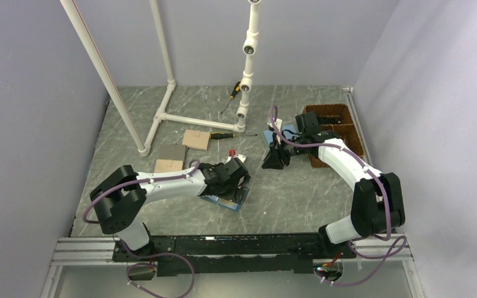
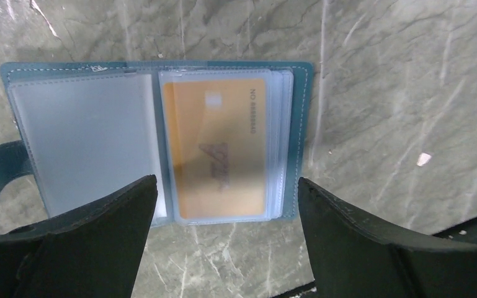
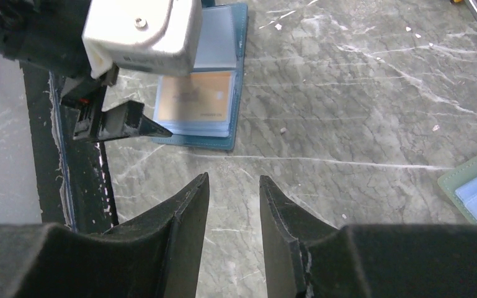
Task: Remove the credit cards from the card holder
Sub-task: Remove the credit card from the card holder.
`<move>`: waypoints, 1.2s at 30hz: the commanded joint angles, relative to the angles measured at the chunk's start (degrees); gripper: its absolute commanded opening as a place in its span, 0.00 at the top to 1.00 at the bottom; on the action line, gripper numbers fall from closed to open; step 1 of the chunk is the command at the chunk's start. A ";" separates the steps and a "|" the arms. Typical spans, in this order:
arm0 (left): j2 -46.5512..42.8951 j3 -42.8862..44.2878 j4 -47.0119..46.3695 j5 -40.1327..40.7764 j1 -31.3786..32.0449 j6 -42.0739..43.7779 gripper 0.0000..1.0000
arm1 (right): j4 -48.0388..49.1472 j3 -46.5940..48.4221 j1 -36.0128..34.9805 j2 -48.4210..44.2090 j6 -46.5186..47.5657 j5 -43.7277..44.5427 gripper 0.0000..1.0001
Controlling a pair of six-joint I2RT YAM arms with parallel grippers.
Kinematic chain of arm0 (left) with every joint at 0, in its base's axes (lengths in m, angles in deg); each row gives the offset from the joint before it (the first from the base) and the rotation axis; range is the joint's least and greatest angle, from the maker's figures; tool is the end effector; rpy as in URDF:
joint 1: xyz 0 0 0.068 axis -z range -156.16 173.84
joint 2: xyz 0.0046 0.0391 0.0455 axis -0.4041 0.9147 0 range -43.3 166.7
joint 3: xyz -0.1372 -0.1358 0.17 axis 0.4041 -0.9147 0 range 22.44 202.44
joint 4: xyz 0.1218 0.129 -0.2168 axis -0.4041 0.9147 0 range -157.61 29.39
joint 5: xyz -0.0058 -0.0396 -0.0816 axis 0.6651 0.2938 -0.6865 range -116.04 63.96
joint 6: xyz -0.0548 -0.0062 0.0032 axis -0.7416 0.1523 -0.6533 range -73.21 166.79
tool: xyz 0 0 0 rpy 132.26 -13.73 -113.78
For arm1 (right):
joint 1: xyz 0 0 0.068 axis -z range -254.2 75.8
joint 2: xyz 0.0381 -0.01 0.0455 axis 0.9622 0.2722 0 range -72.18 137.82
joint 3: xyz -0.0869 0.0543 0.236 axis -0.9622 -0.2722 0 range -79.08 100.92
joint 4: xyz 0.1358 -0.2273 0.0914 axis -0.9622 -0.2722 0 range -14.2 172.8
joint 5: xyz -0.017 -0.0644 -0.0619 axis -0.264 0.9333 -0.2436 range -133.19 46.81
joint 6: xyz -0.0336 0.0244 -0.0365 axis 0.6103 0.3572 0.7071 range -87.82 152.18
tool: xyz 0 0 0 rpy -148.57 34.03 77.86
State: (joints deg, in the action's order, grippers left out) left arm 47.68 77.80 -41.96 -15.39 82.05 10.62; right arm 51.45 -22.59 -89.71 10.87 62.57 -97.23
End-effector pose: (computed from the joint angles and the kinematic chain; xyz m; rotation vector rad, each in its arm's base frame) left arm 0.1786 -0.2751 0.1586 0.4443 2.6116 -0.3297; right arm 0.2854 0.1108 0.2135 -1.1927 1.9621 1.0641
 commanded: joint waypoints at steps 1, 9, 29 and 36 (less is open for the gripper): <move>2.50 2.89 2.77 5.56 1.55 -0.85 0.12 | 1.82 1.96 0.06 0.01 0.00 0.16 0.62; 3.77 2.33 1.14 4.97 1.69 -0.51 0.18 | 1.47 2.13 0.00 0.59 -0.02 0.16 0.62; 5.43 1.51 1.25 4.55 1.48 -0.49 0.45 | 0.86 2.05 -1.19 1.32 0.46 -0.18 0.64; -0.47 -3.59 -5.69 -2.49 -1.37 -0.76 0.52 | 1.37 2.05 -4.57 2.81 -0.69 -0.49 0.64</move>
State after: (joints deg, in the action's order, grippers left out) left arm 51.42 77.43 -42.53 -12.74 82.44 10.60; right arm 51.45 -22.55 -92.27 12.68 62.37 -97.06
